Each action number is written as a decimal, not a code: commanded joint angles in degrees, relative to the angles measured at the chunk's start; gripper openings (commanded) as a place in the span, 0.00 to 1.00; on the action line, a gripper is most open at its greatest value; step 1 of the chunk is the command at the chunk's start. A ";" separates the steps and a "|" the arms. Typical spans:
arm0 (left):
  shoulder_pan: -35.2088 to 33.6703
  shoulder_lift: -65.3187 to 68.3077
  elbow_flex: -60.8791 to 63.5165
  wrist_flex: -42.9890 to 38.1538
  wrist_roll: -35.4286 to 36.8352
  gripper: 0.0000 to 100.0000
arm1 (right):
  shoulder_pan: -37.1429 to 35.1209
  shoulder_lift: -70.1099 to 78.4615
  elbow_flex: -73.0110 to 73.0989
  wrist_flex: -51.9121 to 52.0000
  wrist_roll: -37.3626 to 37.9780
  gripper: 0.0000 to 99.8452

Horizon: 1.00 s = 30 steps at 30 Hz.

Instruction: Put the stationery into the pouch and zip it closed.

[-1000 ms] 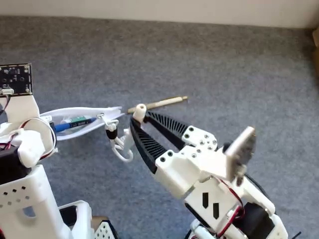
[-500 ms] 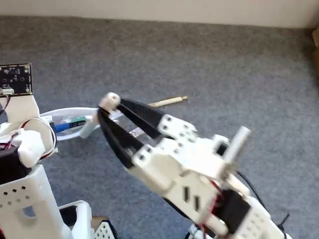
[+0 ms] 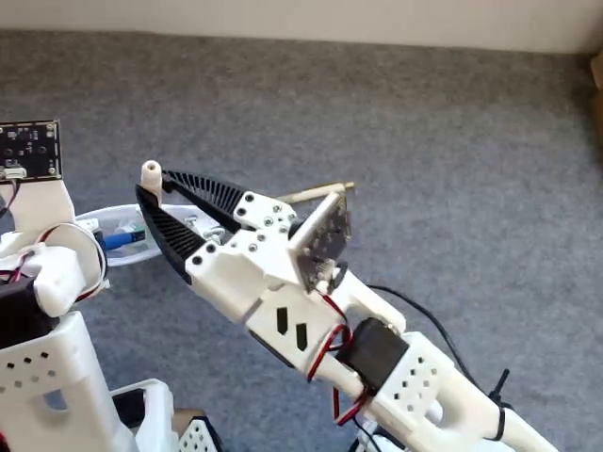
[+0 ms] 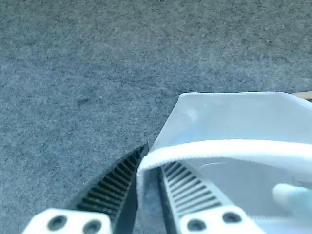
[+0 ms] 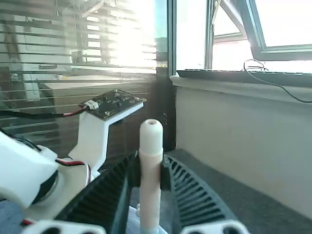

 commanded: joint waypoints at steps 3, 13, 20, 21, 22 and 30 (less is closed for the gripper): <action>1.01 1.36 1.19 -0.53 0.70 0.01 | 4.79 2.15 -3.30 -1.63 0.88 0.02; 1.01 1.36 1.19 -0.53 0.70 0.01 | 5.76 5.05 0.13 -1.45 1.05 0.02; 1.10 1.36 1.19 -0.53 0.70 0.01 | 0.75 5.05 7.43 -1.45 14.51 0.02; 1.10 1.36 1.19 -0.53 0.70 0.01 | -0.13 5.05 8.13 -1.45 14.68 0.02; 1.10 1.36 1.19 -0.53 0.70 0.01 | -0.84 5.05 8.66 -1.45 14.59 0.02; 1.19 1.36 1.27 -0.53 0.70 0.01 | -1.80 5.05 9.80 -1.10 14.95 0.02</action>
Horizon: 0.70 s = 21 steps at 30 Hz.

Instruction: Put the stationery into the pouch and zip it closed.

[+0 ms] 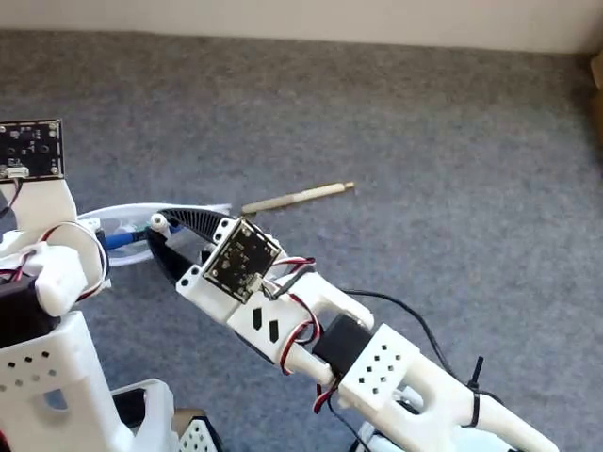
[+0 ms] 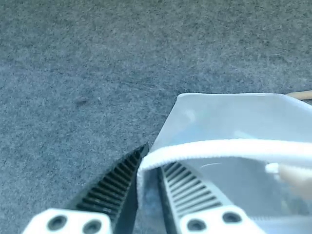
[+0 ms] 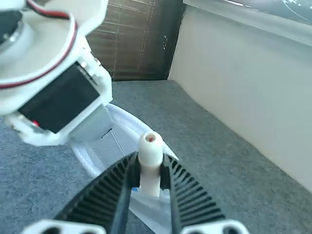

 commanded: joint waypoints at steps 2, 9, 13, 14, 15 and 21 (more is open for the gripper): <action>0.84 1.36 1.19 -0.35 0.62 0.01 | -0.75 -0.22 -0.48 -0.84 0.62 0.02; 0.84 1.36 1.19 -0.35 0.62 0.01 | -0.75 -0.22 -0.48 -0.66 0.44 0.18; 0.84 1.36 1.19 -0.35 0.62 0.01 | -0.75 -0.31 -0.66 -0.66 0.44 0.18; 0.84 1.36 1.19 -0.35 0.62 0.01 | -0.75 -0.31 -0.75 -0.66 0.44 0.18; 0.84 1.36 1.19 -0.35 0.62 0.01 | -0.75 -0.31 -0.92 -0.66 0.44 0.18; 0.84 1.36 1.19 -0.35 0.62 0.01 | -0.75 -4.70 -1.01 -0.66 0.44 0.18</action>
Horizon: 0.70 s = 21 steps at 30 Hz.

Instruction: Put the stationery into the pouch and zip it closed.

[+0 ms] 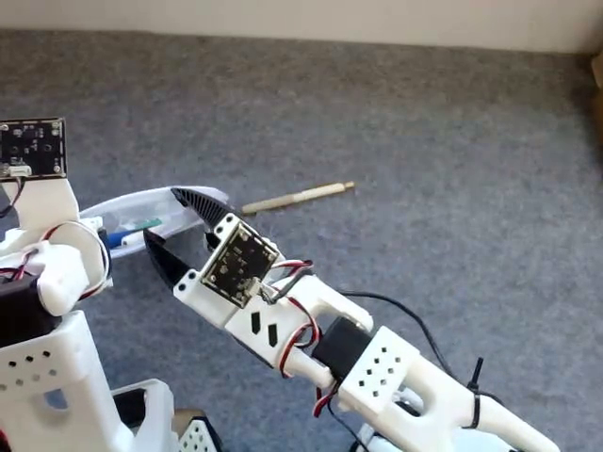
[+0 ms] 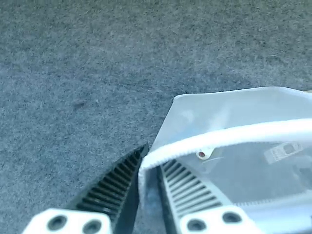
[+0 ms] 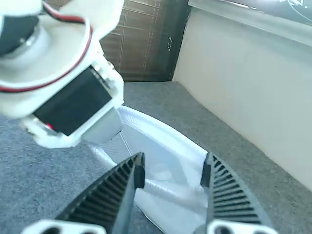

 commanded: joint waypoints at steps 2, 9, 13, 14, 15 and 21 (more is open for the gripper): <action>0.84 1.36 1.19 -0.18 0.62 0.01 | -0.22 -6.46 -1.01 0.31 0.44 0.18; 0.84 1.36 1.19 -0.18 0.62 0.01 | 0.31 -18.42 -1.19 10.33 0.44 0.18; 0.84 1.36 1.19 -0.18 0.62 0.01 | 2.42 -25.27 -1.19 16.04 0.44 0.18; 0.84 1.36 1.19 -0.18 0.62 0.01 | 3.38 -26.07 -1.19 17.71 0.35 0.18; 0.84 1.36 1.19 -0.18 0.62 0.01 | 4.70 -26.51 -1.19 19.30 0.00 0.18; 0.40 1.36 1.10 -0.18 1.58 0.01 | 13.49 -26.68 -1.01 30.02 -10.64 0.18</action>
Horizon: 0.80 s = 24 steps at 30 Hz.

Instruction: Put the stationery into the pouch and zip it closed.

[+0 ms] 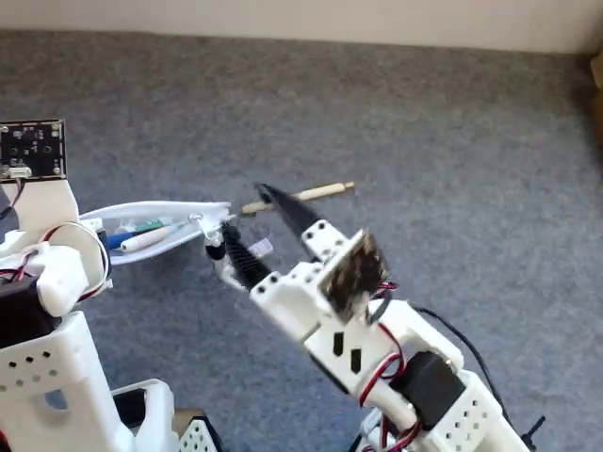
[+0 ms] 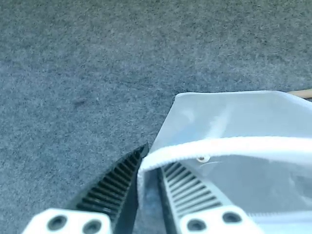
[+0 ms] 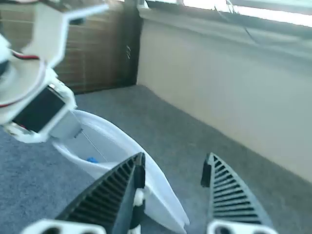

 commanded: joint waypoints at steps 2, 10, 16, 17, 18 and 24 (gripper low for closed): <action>0.40 1.36 0.57 -0.26 1.67 0.01 | 5.49 -1.27 -0.84 6.37 -6.15 0.18; -5.05 -2.51 0.40 -0.70 1.76 0.01 | 10.68 4.35 -1.10 10.33 -14.77 0.18; -5.14 -9.27 5.14 -3.43 1.76 0.01 | 15.43 19.91 -9.63 14.46 -23.56 0.18; -5.14 -10.15 6.29 -4.48 1.76 0.01 | 16.22 22.64 -11.38 15.52 -25.41 0.18; -5.14 -10.95 7.16 -5.10 1.76 0.01 | 16.92 25.36 -13.23 16.48 -27.25 0.18; -5.05 -12.00 8.04 -5.63 1.67 0.01 | 19.82 40.31 -22.99 20.00 -35.34 0.18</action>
